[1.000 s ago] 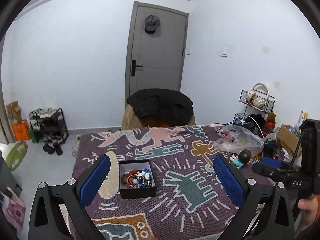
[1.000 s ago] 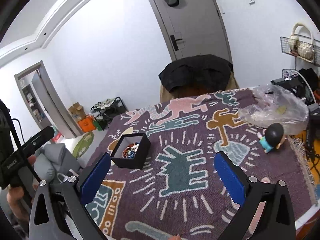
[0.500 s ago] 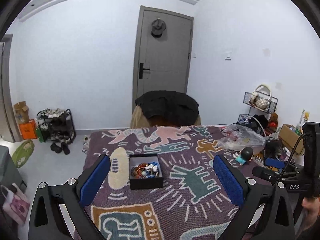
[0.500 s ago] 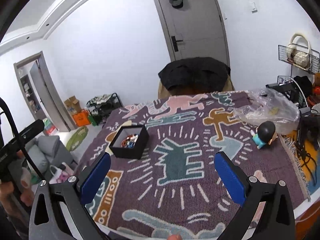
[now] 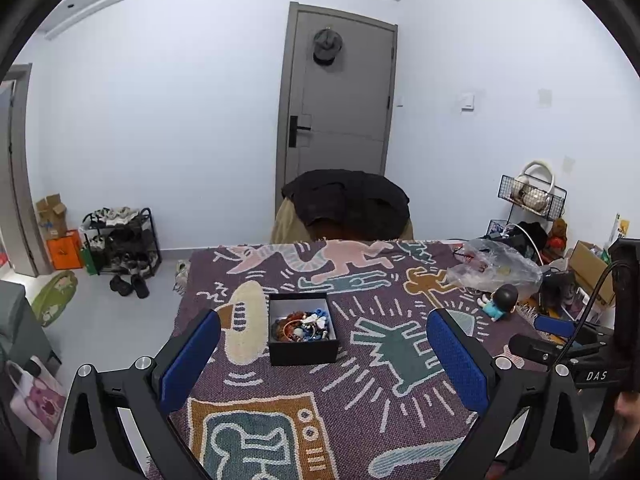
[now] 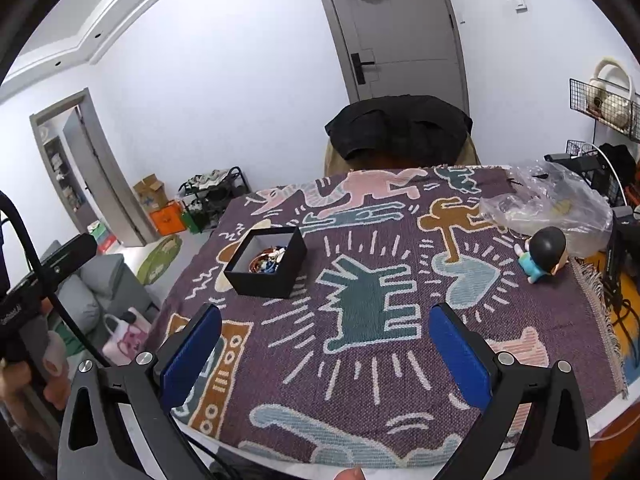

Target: Organize jewelry

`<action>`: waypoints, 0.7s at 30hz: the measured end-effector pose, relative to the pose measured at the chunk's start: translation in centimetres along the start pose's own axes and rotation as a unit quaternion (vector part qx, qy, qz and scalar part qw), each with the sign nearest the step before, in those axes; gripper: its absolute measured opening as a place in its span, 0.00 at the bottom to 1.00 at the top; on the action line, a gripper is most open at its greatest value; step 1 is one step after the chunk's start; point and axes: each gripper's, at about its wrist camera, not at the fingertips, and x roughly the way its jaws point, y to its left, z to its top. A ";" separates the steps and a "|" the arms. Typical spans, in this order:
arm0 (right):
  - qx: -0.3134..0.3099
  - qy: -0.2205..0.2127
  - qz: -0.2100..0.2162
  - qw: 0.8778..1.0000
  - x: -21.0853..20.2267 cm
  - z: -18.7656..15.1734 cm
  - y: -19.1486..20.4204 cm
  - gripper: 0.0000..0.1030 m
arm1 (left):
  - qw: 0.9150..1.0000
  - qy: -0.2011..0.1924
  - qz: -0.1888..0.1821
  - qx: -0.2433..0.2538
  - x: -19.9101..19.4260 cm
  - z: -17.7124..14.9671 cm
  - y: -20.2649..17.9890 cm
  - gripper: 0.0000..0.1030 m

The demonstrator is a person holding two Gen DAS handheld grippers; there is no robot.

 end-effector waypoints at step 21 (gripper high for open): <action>-0.017 -0.007 0.009 1.000 -0.2 -0.1 1.2 1.00 | 1.000 -0.005 0.008 -0.017 -0.9 -0.7 1.5 1.00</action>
